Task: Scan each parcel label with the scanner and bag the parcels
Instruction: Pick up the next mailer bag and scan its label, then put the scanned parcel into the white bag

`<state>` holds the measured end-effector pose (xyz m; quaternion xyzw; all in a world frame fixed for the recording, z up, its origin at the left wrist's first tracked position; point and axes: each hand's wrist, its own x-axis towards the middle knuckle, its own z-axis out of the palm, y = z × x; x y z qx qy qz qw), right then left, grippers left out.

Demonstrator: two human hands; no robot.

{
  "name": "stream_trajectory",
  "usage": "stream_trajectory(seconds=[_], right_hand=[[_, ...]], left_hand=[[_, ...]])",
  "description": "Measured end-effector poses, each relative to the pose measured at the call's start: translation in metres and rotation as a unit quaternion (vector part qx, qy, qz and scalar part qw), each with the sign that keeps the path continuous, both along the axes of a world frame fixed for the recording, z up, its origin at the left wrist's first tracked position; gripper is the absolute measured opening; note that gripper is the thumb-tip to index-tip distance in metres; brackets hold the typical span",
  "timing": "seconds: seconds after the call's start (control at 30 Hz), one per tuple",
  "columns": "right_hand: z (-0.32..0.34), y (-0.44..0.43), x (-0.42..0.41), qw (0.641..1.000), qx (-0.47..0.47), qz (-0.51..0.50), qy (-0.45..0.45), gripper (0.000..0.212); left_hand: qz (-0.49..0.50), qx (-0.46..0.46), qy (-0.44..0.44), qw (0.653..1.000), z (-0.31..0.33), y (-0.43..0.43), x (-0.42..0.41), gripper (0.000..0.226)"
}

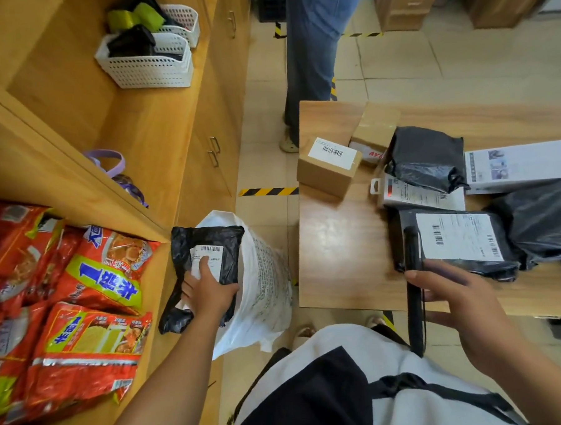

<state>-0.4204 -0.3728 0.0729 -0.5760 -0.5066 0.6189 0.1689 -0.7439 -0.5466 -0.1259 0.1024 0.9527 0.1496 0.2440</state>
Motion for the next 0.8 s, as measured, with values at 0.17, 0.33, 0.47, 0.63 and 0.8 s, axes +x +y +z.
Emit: stream_trajectory(seconds=[0.17, 0.33, 0.47, 0.63, 0.8], right_hand=[[-0.001, -0.002, 0.007, 1.0, 0.007, -0.02, 0.01, 0.091], [-0.001, -0.004, 0.012, 0.999, 0.001, -0.034, 0.032, 0.065], [-0.005, -0.007, 0.019, 0.998, -0.007, -0.058, 0.031, 0.072], [-0.002, -0.012, 0.026, 0.995, -0.016, -0.094, 0.03, 0.049], [0.002, -0.019, 0.038, 0.988, -0.025, -0.142, 0.056, 0.032]], left_hand=[[-0.015, -0.01, -0.014, 1.0, -0.004, 0.011, 0.003, 0.097], [-0.039, 0.052, -0.05, 0.997, 0.004, 0.033, 0.006, 0.075], [-0.059, 0.112, -0.078, 0.989, 0.022, 0.059, 0.009, 0.061], [-0.159, 0.201, -0.074, 0.964, 0.063, 0.122, 0.004, 0.054], [-0.307, 0.176, -0.017, 0.935, 0.1, 0.215, 0.003, 0.069]])
